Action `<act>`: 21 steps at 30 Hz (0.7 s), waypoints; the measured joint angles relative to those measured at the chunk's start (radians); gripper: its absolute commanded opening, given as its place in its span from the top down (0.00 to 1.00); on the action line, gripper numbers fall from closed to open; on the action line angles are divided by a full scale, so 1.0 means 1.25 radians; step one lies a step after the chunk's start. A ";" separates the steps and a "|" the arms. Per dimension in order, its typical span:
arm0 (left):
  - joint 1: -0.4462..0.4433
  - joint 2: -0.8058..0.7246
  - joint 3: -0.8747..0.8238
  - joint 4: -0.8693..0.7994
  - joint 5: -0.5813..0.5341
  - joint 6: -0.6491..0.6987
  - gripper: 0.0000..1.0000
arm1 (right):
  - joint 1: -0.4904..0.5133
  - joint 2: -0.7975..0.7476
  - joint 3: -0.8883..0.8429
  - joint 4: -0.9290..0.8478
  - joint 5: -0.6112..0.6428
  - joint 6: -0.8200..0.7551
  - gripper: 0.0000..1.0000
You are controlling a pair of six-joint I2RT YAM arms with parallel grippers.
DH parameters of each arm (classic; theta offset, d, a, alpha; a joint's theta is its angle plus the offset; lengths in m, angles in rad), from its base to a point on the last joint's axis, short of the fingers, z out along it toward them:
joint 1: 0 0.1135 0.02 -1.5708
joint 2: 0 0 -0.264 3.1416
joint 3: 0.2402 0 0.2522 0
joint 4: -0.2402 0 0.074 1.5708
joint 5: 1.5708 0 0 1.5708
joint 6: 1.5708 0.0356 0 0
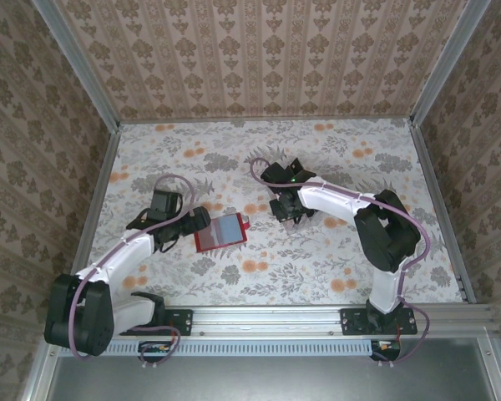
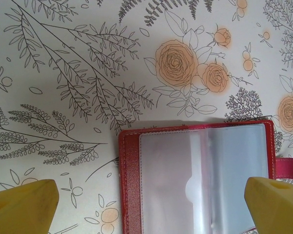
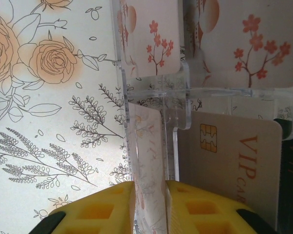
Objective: Put the credit cards into the card holder
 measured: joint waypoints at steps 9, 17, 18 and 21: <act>-0.008 0.015 0.000 0.002 0.000 -0.002 0.00 | 0.000 0.000 -0.006 0.002 0.000 0.001 0.75; -0.021 0.023 0.000 0.007 -0.001 -0.003 0.00 | -0.001 -0.013 -0.017 0.007 -0.010 0.004 0.78; -0.021 0.024 0.000 0.007 -0.001 -0.003 0.00 | -0.002 -0.013 -0.018 0.008 -0.013 0.005 0.80; -0.025 0.025 0.000 0.008 -0.002 -0.003 0.00 | -0.003 -0.016 -0.019 0.009 -0.022 0.006 0.81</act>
